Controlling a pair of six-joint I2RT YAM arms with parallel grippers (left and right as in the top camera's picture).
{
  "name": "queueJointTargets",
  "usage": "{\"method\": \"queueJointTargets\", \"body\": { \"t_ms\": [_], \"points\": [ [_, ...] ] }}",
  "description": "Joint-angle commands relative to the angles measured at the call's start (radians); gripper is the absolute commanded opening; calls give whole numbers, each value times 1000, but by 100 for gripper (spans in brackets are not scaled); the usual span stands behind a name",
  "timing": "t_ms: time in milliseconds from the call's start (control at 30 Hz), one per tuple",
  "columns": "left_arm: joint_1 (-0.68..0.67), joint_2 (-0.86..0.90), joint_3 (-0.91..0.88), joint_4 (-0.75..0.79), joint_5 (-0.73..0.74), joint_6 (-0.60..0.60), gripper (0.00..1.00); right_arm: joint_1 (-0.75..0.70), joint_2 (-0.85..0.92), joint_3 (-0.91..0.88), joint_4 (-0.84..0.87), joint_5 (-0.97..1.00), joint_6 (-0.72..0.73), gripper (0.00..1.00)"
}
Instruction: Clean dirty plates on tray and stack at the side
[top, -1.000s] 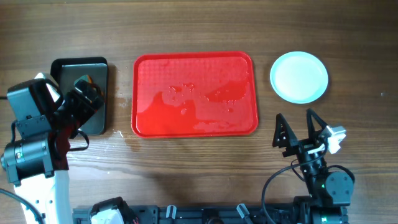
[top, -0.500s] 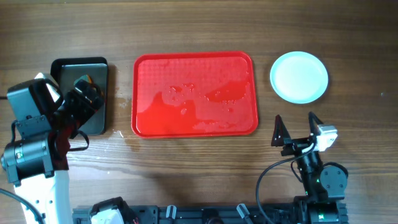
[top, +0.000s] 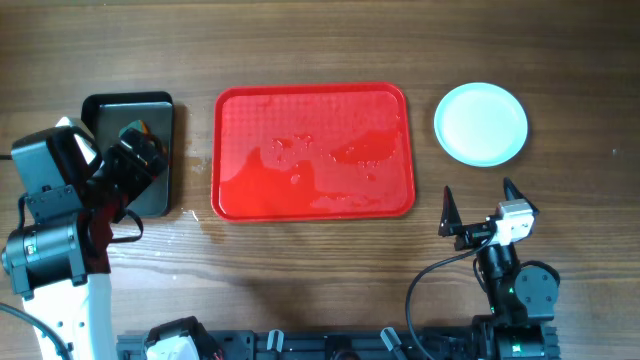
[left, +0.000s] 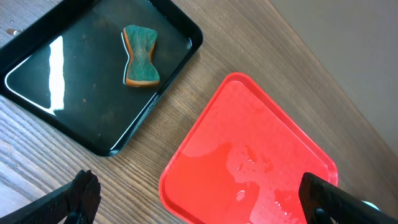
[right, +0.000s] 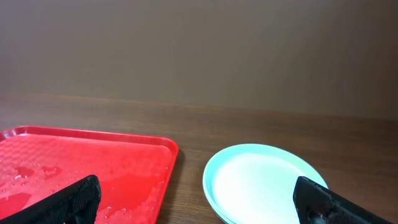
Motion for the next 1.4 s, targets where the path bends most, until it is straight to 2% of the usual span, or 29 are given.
{"method": "queueJointTargets", "body": {
  "t_ms": [0, 800, 900, 1000, 1167, 1367],
  "points": [
    [6, 1, 9, -1, 15, 1, 100, -6, -14, -1, 4, 22, -28, 100],
    [2, -18, 9, -1, 13, 2, 100, -6, -13, -1, 4, 22, -28, 100],
    [0, -53, 8, -16, -68, 8, 100, -6, -13, -1, 4, 22, -28, 100],
    [-37, -96, -15, -29, -82, 9, 100, -6, -13, -1, 4, 22, -28, 100],
    [-176, -200, -211, 152, -97, 68, 100, -6, -13, -1, 4, 22, -28, 100],
    [-301, -402, -616, 553, -93, 137, 100, -6, -13, -1, 4, 22, -28, 100]
  ]
}}
